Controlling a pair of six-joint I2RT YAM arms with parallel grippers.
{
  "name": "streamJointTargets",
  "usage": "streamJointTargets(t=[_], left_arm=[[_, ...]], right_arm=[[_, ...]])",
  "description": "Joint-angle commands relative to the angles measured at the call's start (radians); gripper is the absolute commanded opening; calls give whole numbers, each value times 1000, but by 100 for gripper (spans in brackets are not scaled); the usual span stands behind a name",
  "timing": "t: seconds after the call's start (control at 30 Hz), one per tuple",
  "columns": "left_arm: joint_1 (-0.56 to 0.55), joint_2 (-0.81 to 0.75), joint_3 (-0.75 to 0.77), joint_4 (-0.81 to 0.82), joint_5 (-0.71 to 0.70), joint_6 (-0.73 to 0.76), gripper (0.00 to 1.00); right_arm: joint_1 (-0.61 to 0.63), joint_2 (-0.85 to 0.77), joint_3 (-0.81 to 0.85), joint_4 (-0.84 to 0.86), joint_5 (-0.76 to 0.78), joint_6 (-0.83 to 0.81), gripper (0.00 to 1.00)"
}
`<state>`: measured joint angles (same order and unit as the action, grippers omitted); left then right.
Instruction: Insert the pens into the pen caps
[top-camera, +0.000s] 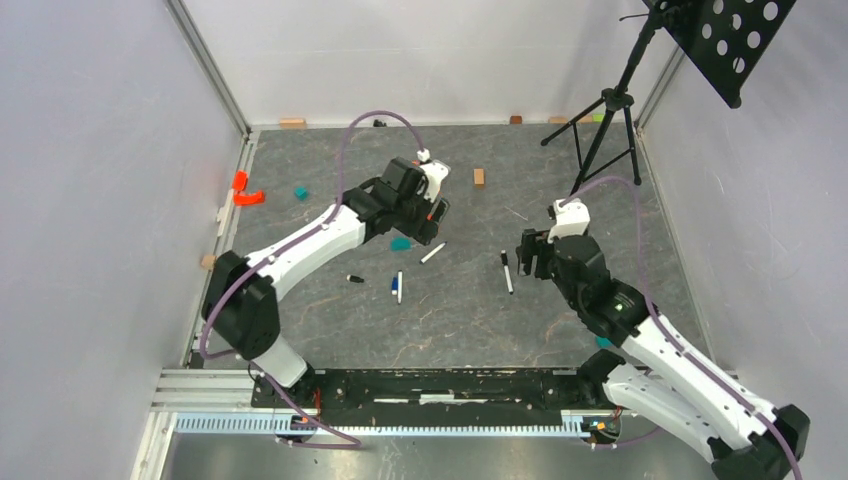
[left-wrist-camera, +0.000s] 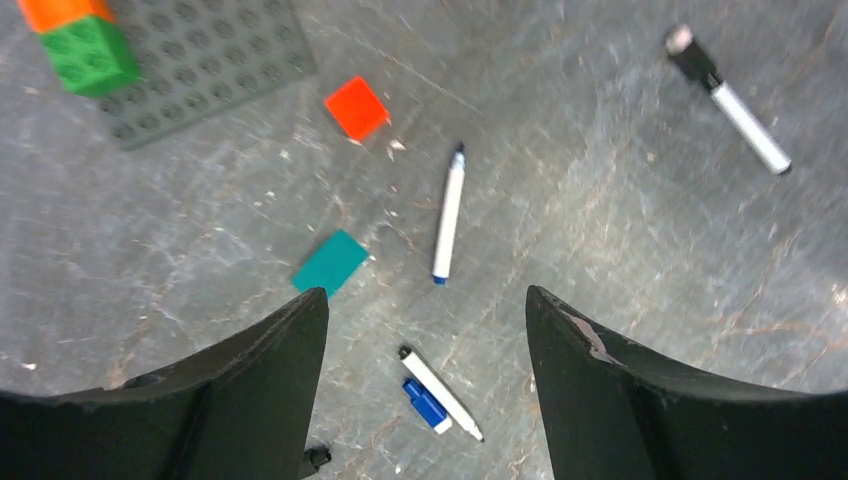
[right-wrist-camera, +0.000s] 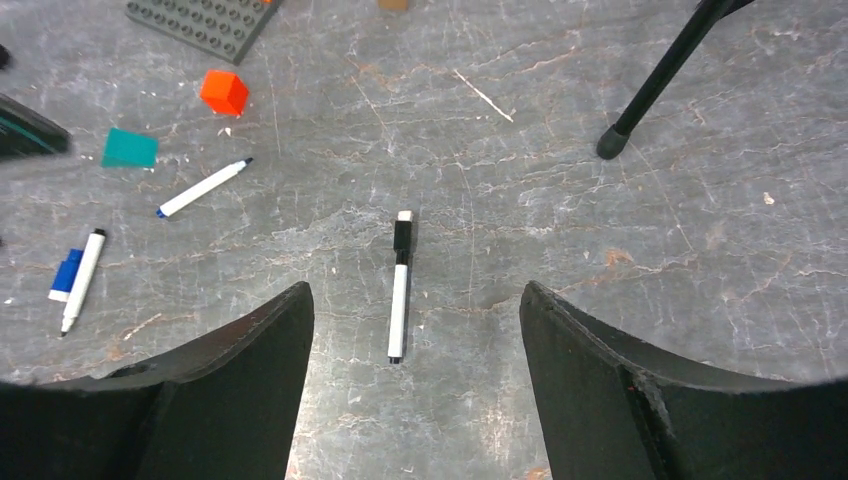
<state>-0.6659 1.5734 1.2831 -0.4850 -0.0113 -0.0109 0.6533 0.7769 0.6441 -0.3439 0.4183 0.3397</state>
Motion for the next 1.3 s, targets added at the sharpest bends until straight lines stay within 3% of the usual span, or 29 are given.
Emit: streamJointTargets(t=[0.0,0.53,0.93,1.13,1.2,1.27], left_arm=[[-41,66,62,-100,84,104,77],[-93,324,121,-121,15,181,69],[-93,409,159,-133,-52,171,51],[-86,455,169,-160,-44,159,49],[-83,469,175,-166,-33,154,43],[-80,481,184,-178,-10,150,30]], right_arm=[[-3,-86,-6,-59,-10,9,79],[-3,-214,-11,-103,-77,1,79],[-3,-247,-26,-91,-119,0,77],[-3,-257,-31,-93,-125,4,77],[-3,-264,-31,-96,-128,3,77],[-3,-269,-33,-98,-129,3,77]])
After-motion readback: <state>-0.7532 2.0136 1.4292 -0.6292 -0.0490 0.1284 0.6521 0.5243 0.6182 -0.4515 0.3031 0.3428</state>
